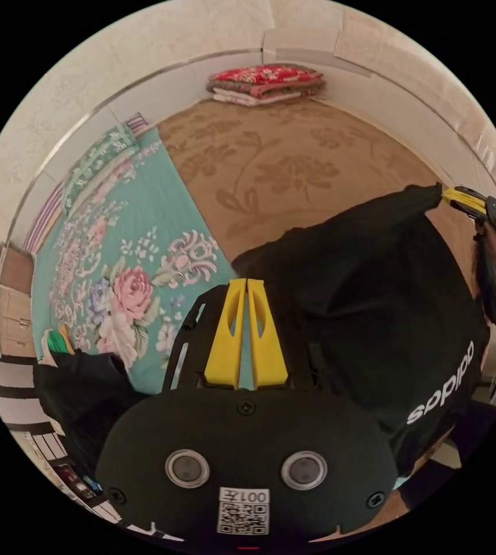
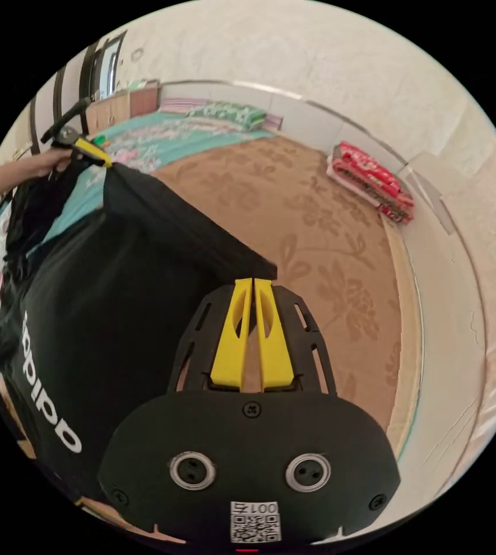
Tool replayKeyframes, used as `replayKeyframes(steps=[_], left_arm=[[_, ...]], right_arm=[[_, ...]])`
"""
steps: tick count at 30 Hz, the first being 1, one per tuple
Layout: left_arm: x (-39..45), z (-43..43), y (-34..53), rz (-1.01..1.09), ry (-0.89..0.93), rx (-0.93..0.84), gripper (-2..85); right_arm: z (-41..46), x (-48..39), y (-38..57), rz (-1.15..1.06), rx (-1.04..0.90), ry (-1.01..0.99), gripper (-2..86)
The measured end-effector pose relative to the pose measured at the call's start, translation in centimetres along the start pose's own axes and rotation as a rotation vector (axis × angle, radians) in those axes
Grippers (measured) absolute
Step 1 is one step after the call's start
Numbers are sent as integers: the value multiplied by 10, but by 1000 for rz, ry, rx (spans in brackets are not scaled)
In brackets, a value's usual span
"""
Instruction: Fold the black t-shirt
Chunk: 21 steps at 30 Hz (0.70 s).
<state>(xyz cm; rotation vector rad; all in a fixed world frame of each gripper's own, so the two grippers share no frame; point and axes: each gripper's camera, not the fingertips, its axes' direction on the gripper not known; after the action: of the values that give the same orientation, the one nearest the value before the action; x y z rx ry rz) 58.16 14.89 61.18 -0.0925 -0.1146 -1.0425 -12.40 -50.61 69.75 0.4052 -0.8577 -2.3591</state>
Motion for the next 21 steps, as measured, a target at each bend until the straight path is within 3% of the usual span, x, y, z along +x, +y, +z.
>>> replayKeyframes(steps=[6,11,17,21], left_arm=[[11,-21,79,-35,165,6,-9],[26,-27,130,-15,195,-202,-6],[11,-51,115,-146,94,-60,46],[-7,-23,96,-335,226,-94,90]], right_arm=[[-24,-25,35,-84,-128,-169,5],[-42,-23,46,-129,-358,-241,22],[-79,10,-9,90,-88,-224,90],[-45,-6,-43,136,-182,-200,111]])
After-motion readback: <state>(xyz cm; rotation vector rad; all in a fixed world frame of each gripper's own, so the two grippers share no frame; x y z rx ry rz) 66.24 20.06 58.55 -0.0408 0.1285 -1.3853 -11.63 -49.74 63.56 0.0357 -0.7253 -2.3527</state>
